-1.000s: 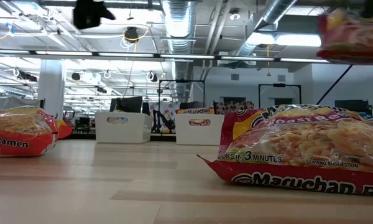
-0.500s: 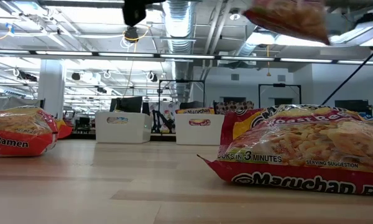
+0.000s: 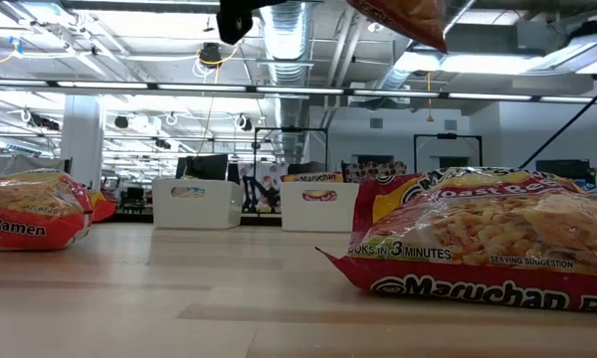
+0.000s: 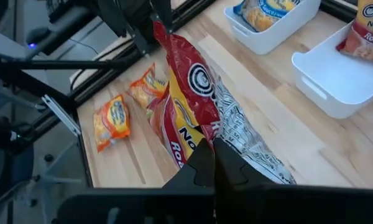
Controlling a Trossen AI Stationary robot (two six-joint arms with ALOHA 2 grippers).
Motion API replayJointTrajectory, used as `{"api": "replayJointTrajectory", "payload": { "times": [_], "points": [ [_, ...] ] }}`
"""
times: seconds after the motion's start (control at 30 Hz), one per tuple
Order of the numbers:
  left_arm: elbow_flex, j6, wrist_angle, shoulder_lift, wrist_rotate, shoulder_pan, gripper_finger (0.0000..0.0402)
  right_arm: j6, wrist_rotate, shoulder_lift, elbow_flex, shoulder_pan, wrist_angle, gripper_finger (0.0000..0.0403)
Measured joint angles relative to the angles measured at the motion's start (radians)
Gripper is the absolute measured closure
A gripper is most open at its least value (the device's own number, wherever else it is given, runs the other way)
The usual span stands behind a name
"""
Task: Sort Maruchan noodles
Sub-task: Put the red noodle pack into the middle white bin
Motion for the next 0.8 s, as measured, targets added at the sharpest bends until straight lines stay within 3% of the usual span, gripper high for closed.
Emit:
{"api": "replayJointTrajectory", "payload": {
  "times": [0.27,0.53,0.8],
  "points": [
    [0.001,0.008,0.101,0.007,-0.064,0.003,0.0203,-0.024,-0.044,0.012,0.000,-0.048,0.086,0.0398],
    [0.001,0.000,0.174,0.015,-0.054,0.063,0.0203,-0.045,-0.087,0.044,-0.001,-0.090,0.100,0.0398],
    [0.100,-0.028,0.189,0.105,0.122,0.147,0.0203,-0.093,-0.131,0.052,0.000,-0.137,0.162,0.0398]
  ]
}}
